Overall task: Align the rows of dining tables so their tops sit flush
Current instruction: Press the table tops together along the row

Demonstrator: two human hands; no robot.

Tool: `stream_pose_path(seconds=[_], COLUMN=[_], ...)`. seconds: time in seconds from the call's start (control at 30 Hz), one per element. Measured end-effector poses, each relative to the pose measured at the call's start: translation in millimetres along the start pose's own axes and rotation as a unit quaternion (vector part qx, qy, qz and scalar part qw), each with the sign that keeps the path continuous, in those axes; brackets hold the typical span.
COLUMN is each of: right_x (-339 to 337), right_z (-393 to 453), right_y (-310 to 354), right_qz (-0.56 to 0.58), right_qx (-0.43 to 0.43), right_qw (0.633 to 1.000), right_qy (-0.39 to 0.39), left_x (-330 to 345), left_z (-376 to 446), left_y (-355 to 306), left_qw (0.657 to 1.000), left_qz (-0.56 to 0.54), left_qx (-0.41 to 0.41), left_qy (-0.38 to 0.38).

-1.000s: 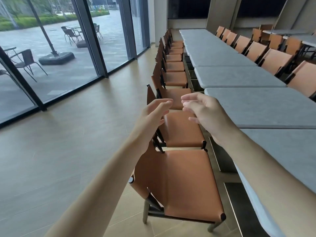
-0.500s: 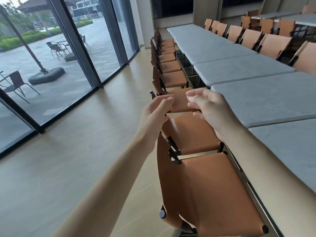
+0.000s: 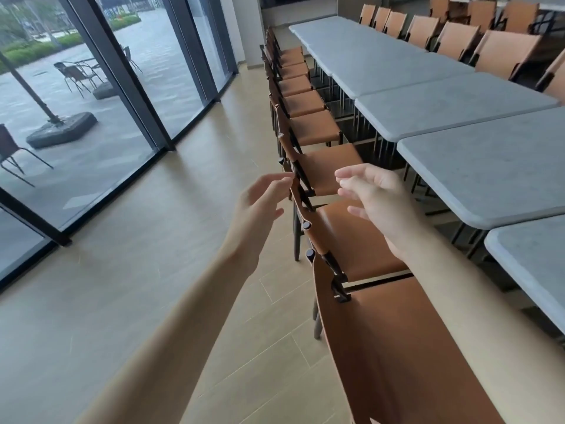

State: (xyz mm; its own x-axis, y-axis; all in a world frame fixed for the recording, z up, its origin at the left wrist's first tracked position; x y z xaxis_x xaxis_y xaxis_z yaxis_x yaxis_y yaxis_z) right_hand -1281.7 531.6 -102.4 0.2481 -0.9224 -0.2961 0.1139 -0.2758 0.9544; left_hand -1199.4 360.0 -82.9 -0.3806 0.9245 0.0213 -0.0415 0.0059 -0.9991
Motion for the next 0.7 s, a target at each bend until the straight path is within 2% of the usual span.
stream_pose_path(seconds=[0.23,0.5,0.7], right_x=[69,173,230], right_z=[33,98,148], right_y=[-1,34,59], right_qz=[-0.017,-0.016,-0.023], right_qx=[0.036,0.042,0.047], right_qw=[0.999,0.998,0.995], right_qy=[-0.013,-0.052,-0.09], left_x=[-42,-146,-197], left_z=[61,153,225], left_y=[24,19,13], left_qw=[0.999,0.997,0.991], left_qz=[-0.006,-0.013,-0.009], left_qx=[-0.017,-0.01,-0.015], left_qy=[0.045,0.079,0.135])
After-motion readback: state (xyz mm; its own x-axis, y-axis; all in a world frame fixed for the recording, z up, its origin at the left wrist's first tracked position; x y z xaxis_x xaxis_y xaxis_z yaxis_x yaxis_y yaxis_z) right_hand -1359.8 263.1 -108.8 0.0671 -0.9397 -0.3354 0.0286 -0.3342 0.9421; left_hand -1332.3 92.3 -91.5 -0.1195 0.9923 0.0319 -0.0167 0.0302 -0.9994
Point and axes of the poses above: each hand's wrist, its own z-axis towards the middle knuckle, its own x-axis out of the palm, y = z × x, the point moved 4 cm from there along z, towards the middle knuckle, and after that the axes turned 9 degrees about -z, right-handed, at the moved point
